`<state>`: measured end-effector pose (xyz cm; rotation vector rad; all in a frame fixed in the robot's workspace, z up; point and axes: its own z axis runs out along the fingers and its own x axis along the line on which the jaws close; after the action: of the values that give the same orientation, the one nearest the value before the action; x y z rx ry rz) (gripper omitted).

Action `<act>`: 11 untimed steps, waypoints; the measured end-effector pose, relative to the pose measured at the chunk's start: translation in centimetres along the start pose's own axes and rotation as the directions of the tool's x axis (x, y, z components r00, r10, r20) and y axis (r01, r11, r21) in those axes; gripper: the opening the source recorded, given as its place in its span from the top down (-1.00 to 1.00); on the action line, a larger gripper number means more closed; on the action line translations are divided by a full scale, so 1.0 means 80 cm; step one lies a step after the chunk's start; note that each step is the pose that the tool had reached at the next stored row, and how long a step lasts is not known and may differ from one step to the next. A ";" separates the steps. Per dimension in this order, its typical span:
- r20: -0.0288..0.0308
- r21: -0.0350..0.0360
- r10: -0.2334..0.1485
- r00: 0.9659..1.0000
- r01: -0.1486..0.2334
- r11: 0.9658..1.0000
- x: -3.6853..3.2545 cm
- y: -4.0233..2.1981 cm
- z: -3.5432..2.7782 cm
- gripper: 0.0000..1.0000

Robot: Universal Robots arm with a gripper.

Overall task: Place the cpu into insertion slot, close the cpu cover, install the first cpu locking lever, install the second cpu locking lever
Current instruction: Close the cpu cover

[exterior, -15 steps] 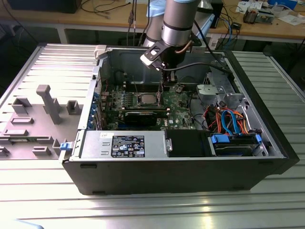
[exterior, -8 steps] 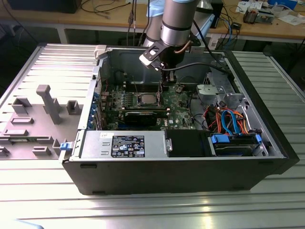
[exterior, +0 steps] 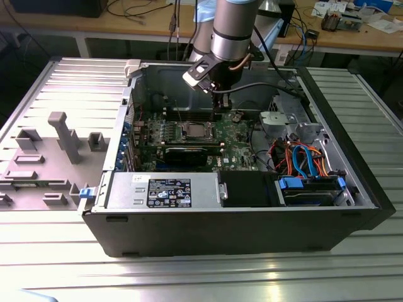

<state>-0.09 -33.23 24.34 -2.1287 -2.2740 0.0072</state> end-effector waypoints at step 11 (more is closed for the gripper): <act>-0.001 -0.001 -0.006 1.000 0.006 1.000 0.0020 -0.0320 0.0105 0.79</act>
<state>-2.68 -33.23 23.56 -2.1214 -2.2799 0.0048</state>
